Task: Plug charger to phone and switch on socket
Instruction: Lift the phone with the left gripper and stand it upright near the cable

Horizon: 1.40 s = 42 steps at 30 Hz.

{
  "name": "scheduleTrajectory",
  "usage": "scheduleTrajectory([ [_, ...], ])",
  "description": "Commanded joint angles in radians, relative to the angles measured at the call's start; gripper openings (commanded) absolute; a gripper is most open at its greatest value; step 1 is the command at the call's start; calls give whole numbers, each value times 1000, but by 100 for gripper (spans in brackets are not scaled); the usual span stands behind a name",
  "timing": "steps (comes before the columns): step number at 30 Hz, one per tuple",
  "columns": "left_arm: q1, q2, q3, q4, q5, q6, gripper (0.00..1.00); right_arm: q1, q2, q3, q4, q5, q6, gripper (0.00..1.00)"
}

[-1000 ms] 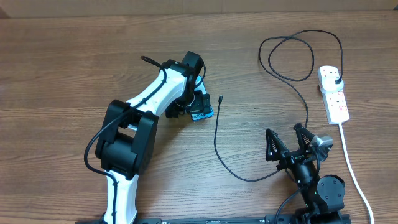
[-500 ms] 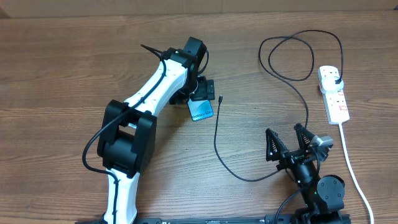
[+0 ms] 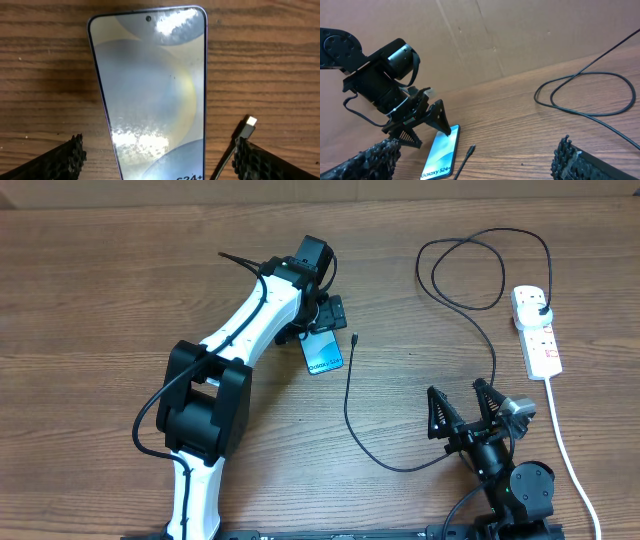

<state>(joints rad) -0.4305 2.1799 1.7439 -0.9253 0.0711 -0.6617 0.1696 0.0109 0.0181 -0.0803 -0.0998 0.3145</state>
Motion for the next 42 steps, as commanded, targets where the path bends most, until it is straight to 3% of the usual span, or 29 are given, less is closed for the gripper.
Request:
scheduleTrajectory([
  [1,0,12,26,7,-28,-34,100,-7,-8,-10,4,2,3,100],
  [31,-37,136,60,-21,-63,-17,100,-7,-8,-10,4,2,3,100],
  [42,-35,145,60,-142,-202,35,100,-7,-8,-10,4,2,3,100],
])
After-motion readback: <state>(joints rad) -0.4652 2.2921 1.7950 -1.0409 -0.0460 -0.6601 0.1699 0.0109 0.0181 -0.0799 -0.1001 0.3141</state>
